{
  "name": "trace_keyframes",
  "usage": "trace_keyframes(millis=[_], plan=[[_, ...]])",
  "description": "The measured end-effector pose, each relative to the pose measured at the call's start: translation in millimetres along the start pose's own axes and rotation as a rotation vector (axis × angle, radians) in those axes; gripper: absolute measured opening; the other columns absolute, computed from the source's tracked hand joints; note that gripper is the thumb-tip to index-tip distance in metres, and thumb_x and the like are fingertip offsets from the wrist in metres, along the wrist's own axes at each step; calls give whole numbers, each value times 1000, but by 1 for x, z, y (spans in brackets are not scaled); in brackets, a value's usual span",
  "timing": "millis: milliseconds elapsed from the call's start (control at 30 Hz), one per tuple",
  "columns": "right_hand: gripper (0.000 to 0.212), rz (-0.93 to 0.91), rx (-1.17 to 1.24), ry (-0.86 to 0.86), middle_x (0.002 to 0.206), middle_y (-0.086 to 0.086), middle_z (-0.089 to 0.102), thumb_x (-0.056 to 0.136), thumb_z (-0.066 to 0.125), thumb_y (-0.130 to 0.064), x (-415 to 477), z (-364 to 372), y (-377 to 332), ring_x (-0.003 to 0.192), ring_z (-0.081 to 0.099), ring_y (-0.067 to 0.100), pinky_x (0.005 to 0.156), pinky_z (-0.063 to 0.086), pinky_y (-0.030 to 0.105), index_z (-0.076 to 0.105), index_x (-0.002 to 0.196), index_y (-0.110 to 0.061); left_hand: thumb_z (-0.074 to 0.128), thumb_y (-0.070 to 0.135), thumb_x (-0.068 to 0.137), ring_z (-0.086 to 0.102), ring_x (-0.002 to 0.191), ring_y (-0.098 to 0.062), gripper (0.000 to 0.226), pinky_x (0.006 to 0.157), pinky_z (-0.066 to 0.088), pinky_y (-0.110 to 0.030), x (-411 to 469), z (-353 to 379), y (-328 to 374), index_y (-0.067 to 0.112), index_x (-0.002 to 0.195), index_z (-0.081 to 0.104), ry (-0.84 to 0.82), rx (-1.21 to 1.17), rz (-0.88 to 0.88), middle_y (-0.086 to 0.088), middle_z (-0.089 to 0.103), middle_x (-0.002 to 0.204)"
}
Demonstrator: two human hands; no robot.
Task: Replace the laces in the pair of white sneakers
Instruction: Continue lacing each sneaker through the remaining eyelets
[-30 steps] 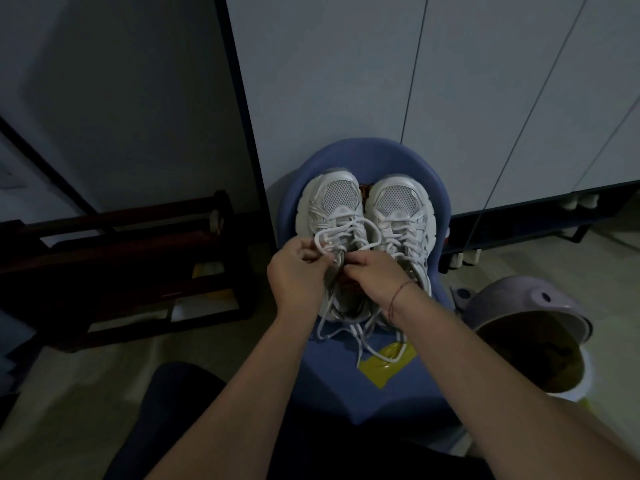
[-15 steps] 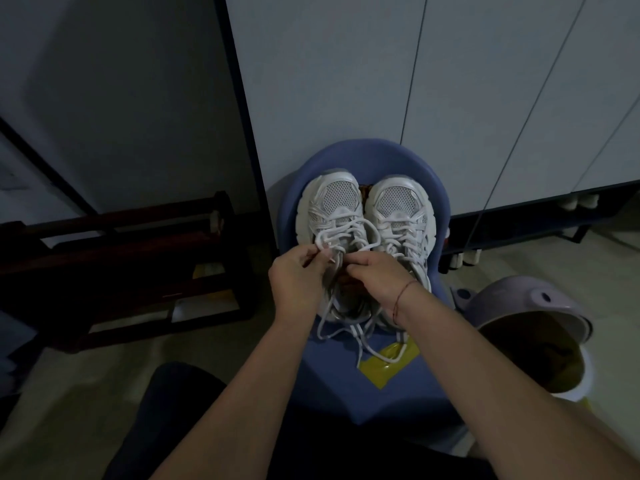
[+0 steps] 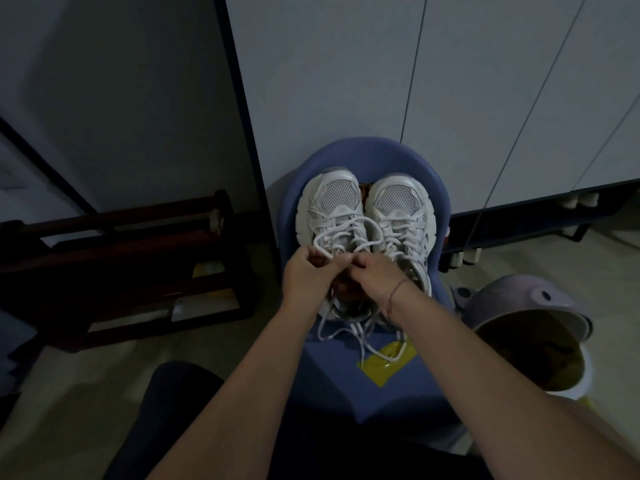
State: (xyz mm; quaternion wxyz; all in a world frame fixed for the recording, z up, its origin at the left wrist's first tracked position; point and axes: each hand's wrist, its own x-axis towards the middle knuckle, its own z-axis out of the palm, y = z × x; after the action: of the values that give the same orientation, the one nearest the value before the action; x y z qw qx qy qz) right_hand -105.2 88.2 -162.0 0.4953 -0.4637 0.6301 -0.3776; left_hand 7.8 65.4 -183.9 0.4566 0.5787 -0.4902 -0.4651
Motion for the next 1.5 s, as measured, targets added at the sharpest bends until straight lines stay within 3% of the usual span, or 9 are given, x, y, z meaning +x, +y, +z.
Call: trace_keyframes(millis=[200,367,533,667,833,1000,1133,1333,1500], plan=[[14,-75,4,96,68,1,63,94,56,-14,-2,5,0,54,59,5,47,46,11,67,93,-5,83,29,74,68,76,-17,27,79,57,-43,7,-7,3,8,83,70,-16,100,10,-5,72,79],[19,-197,-691,75,84,10,69,92,55,-13,-6,-12,-11,81,65,27,77,51,34,66,77,-11,78,29,81,71,76,-23,21,79,58,-47,10,-16,1,11,72,76,-28,118,52,-7,73,71],[22,187,-785,-303,77,19,66,94,51,-3,-23,-35,-11,50,57,20,45,47,24,63,75,-5,79,26,81,72,82,-22,14,84,59,-43,8,-14,5,12,77,77,-32,32,4,-8,76,80],[19,11,-977,-233,82,17,66,92,55,-14,-24,-28,-17,64,57,25,53,42,26,69,87,-2,78,22,82,69,76,-20,19,85,58,-44,8,-15,6,23,64,73,-40,18,14,-11,75,78],[20,-264,-607,11,103,8,65,91,55,-19,-13,5,-11,97,60,24,79,46,30,61,109,-12,76,20,84,71,80,-19,16,83,58,-36,6,-15,8,25,69,74,-53,-9,21,-1,74,75],[18,-263,-446,182,86,9,66,93,56,-22,-4,7,-7,83,62,25,75,47,33,64,87,-7,76,20,84,69,78,-16,14,84,58,-39,5,-17,7,23,70,75,-57,-16,8,-5,75,77],[27,-254,-782,-12,83,12,64,93,53,-18,-9,-10,-9,83,61,29,73,46,33,58,66,-14,78,21,82,70,78,-19,15,84,59,-41,6,-15,7,21,67,74,-52,-3,16,-7,75,77],[16,124,-1452,-503,74,10,55,89,57,-14,-9,-29,4,55,45,19,50,37,23,67,88,-2,77,17,82,70,80,-17,3,83,60,-39,5,-15,7,14,82,78,-49,5,17,-4,75,78],[10,39,-1165,-293,66,5,59,85,59,-12,-4,-24,7,51,48,14,51,42,24,66,79,-7,73,9,85,65,69,-7,12,75,59,-27,5,-18,6,19,79,76,-70,-9,40,3,71,71]])
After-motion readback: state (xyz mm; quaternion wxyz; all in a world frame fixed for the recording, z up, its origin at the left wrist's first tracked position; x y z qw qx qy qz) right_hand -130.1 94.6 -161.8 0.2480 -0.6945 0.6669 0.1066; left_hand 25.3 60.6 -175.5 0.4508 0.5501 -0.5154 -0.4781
